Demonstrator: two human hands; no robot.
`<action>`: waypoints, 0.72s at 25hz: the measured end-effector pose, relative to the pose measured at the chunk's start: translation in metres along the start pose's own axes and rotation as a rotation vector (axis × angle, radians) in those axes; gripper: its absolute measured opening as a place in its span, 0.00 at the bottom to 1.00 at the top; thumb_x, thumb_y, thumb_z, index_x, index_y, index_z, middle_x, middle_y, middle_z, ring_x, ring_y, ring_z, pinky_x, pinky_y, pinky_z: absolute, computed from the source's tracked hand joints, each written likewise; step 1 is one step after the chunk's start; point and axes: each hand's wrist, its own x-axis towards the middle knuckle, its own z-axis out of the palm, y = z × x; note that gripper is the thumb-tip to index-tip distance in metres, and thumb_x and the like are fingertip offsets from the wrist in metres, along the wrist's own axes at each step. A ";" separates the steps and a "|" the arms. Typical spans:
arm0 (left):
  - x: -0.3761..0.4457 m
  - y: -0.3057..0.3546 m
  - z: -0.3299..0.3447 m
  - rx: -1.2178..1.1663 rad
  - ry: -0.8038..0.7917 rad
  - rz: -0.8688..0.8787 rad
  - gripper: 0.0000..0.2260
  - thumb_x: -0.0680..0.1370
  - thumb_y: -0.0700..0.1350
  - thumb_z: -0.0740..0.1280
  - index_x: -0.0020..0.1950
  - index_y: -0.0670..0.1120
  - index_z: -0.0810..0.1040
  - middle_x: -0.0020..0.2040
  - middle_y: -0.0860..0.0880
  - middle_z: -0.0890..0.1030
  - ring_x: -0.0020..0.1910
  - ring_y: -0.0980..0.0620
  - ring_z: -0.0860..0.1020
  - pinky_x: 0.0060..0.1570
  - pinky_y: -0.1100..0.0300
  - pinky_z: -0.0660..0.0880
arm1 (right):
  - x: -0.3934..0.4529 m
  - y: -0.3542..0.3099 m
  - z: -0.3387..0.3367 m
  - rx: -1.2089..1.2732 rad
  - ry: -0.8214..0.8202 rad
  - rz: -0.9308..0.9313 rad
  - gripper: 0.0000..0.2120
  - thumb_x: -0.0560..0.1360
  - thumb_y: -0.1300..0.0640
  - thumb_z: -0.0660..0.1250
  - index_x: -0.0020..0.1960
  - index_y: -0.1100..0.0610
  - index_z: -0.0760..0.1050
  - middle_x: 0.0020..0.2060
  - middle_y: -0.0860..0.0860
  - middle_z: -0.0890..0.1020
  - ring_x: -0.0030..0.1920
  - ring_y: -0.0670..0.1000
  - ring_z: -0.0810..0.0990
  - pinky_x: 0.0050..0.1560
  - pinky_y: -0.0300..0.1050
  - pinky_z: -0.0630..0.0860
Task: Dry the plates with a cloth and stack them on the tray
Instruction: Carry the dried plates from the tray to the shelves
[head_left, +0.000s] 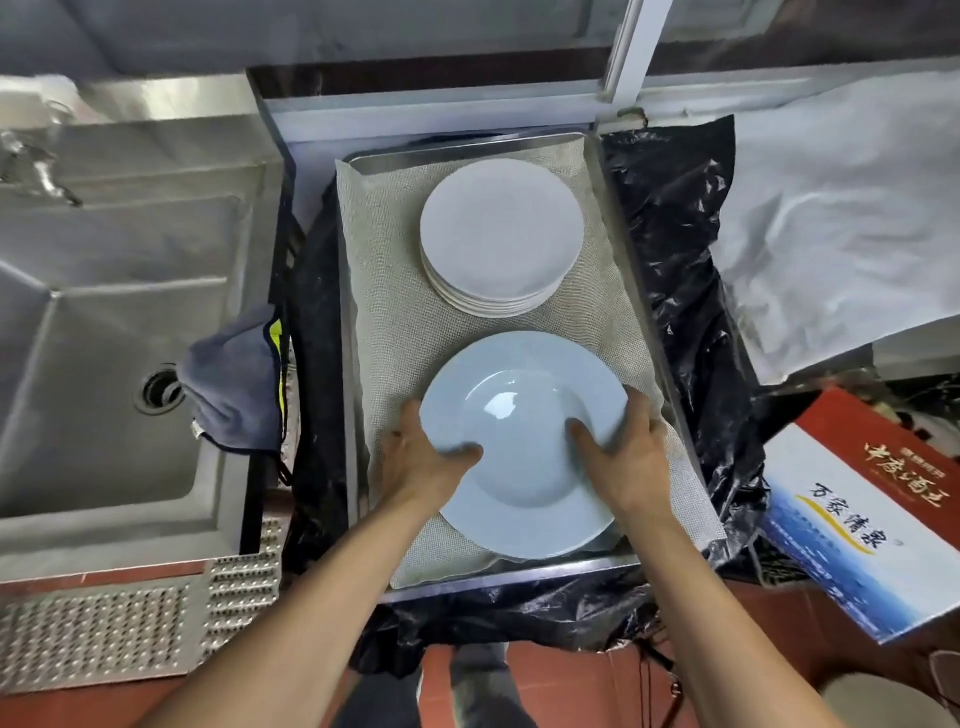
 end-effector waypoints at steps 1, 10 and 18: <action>0.000 -0.002 -0.002 -0.039 0.002 0.022 0.35 0.67 0.52 0.77 0.70 0.59 0.64 0.65 0.47 0.71 0.55 0.46 0.75 0.49 0.53 0.77 | -0.002 -0.001 -0.002 0.020 0.003 -0.008 0.32 0.74 0.40 0.72 0.71 0.43 0.60 0.62 0.56 0.69 0.52 0.58 0.72 0.57 0.56 0.74; -0.032 -0.004 -0.026 -0.345 0.101 0.192 0.31 0.71 0.41 0.76 0.69 0.61 0.67 0.58 0.66 0.76 0.57 0.67 0.75 0.53 0.61 0.73 | -0.028 -0.031 -0.019 0.196 0.052 -0.128 0.30 0.70 0.39 0.73 0.68 0.36 0.65 0.54 0.46 0.77 0.49 0.51 0.75 0.46 0.44 0.70; -0.074 -0.037 -0.102 -0.428 0.322 0.268 0.39 0.70 0.39 0.73 0.73 0.68 0.63 0.66 0.70 0.72 0.68 0.68 0.69 0.62 0.61 0.70 | -0.070 -0.103 -0.002 0.285 -0.139 -0.407 0.34 0.73 0.44 0.71 0.75 0.32 0.62 0.60 0.21 0.73 0.56 0.25 0.73 0.52 0.28 0.66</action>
